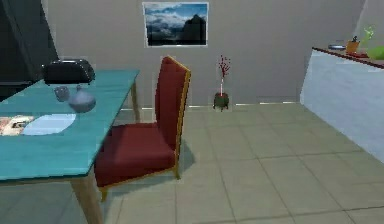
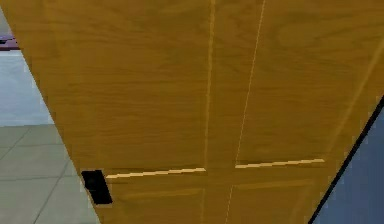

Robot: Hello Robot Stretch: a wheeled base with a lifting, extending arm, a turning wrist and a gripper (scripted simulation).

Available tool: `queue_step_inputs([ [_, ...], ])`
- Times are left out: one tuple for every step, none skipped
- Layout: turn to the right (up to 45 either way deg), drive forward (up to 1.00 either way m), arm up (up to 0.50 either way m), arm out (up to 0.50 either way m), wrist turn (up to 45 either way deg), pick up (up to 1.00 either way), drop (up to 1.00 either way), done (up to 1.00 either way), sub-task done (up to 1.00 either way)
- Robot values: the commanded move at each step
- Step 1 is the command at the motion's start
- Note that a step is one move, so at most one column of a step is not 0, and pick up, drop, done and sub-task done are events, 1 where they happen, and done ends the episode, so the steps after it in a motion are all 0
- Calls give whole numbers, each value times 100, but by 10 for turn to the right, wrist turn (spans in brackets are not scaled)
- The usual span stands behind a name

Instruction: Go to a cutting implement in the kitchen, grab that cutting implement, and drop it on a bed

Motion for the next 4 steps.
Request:
queue_step_inputs([
  [0,45,0,0,0,0,0,0,0],
  [450,0,0,0,0,0,0,0,0],
  [90,0,0,0,0,0,0,0,0],
  [0,60,0,0,0,0,0,0,0],
])
